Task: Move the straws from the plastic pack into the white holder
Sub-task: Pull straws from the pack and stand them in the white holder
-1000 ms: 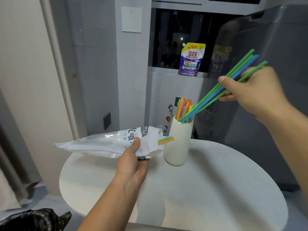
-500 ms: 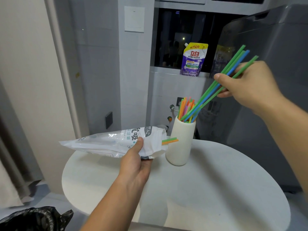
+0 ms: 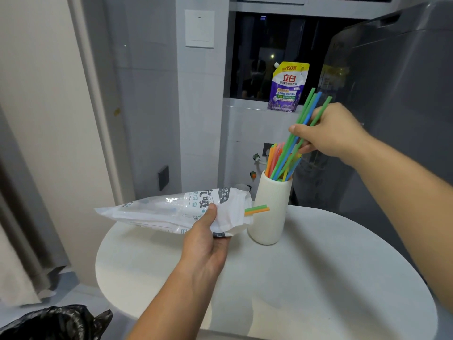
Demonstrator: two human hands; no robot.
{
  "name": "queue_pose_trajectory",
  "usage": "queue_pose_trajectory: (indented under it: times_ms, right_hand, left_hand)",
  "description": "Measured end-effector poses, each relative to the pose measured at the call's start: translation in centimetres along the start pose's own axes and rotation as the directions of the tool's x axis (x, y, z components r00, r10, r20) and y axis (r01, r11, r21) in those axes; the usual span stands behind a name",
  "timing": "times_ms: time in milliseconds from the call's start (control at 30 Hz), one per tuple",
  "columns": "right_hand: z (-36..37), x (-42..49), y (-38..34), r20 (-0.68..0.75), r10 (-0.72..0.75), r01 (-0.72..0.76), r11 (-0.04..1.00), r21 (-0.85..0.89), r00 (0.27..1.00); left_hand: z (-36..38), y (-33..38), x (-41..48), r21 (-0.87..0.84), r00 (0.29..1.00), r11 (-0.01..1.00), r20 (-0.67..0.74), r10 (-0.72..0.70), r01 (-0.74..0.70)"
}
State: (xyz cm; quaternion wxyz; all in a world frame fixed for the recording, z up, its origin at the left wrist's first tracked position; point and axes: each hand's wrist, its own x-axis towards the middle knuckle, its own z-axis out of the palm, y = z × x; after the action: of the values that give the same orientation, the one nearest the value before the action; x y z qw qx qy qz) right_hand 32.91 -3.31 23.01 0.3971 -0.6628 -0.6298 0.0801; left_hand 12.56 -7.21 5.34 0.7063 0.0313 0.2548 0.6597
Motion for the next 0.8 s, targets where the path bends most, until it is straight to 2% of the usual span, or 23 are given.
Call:
queue_pose_trajectory:
  times_ms: [167,300,400,500,600,700,800]
  right_hand:
    - [2.3,1.1,1.3,0.119,0.036,-0.031,0.998,-0.046,0.992]
    - [3.9,1.1,2.5,0.128,0.051,-0.037,0.993,-0.116,0.99]
    - [4.2,0.9,2.7,0.075,0.029,-0.021,0.994,-0.105,0.997]
    - [4.3,0.8,2.7,-0.044,-0.001,-0.002,0.998,-0.058,0.999]
    - [4.5,0.4,2.6,-0.141,-0.126,0.133,0.99,0.042,0.982]
    - [4.7,-0.1,2.4,-0.12,-0.302,0.291,0.952,-0.098,0.946]
    - [5.1,-0.6,2.3,0.053,-0.325,0.322,0.882,-0.343,0.944]
  left_hand:
    - [0.0,0.0,0.1,-0.009,1.0,1.0,-0.004,-0.012,0.012]
    - [0.1,0.0,0.0,-0.01,1.0,1.0,-0.007,-0.023,0.023]
    - [0.1,-0.1,0.1,-0.007,1.0,1.0,-0.005,-0.02,0.02]
    - [0.0,-0.1,0.2,-0.008,1.0,1.0,-0.009,-0.023,0.023]
    - [0.0,-0.2,0.3,-0.004,1.0,1.0,-0.008,-0.024,0.024]
    - [0.0,-0.3,0.4,-0.007,1.0,1.0,-0.005,-0.026,0.026]
    - [-0.1,-0.4,0.3,-0.007,1.0,1.0,-0.002,-0.028,0.028]
